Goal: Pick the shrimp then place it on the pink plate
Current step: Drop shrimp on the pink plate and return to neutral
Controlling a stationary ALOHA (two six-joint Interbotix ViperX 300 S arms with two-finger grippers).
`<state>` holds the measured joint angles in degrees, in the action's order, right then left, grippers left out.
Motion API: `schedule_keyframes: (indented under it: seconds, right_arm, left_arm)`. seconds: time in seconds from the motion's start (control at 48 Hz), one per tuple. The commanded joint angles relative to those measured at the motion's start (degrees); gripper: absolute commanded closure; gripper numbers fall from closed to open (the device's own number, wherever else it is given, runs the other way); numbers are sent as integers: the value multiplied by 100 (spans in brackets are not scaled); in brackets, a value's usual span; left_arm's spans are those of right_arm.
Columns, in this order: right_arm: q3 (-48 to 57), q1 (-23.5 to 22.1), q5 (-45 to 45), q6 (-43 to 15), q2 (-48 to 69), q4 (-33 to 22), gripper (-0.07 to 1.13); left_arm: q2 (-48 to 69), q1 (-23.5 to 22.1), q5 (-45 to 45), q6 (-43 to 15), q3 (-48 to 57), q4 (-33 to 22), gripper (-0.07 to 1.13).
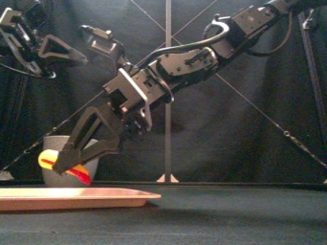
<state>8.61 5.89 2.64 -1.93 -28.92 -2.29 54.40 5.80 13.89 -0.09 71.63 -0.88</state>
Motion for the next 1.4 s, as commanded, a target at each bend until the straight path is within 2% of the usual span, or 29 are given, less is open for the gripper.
schedule_keyframes:
  seconds: [0.021, 0.396, 0.792, 1.0, 1.396]
  right_arm:
    - [-123, -26, 9, -9, 141, 97, 50]
    - [-149, -35, 35, -9, 141, 176, 24]
    - [413, -70, 97, 9, 879, 114, 23]
    - [1230, -132, 817, 0, 1687, 167, 23]
    - [3050, -343, 2733, 0, 2751, 316, 23]
  left_arm:
    - [-18, 18, 53, 9, -79, -9, 88]
    - [-18, 18, 53, 18, -70, -70, 88]
    - [-18, 18, 53, 18, -26, -79, 88]
    - [-18, 9, 53, 18, 9, -167, 88]
    - [-18, -9, 35, 9, 70, -176, 88]
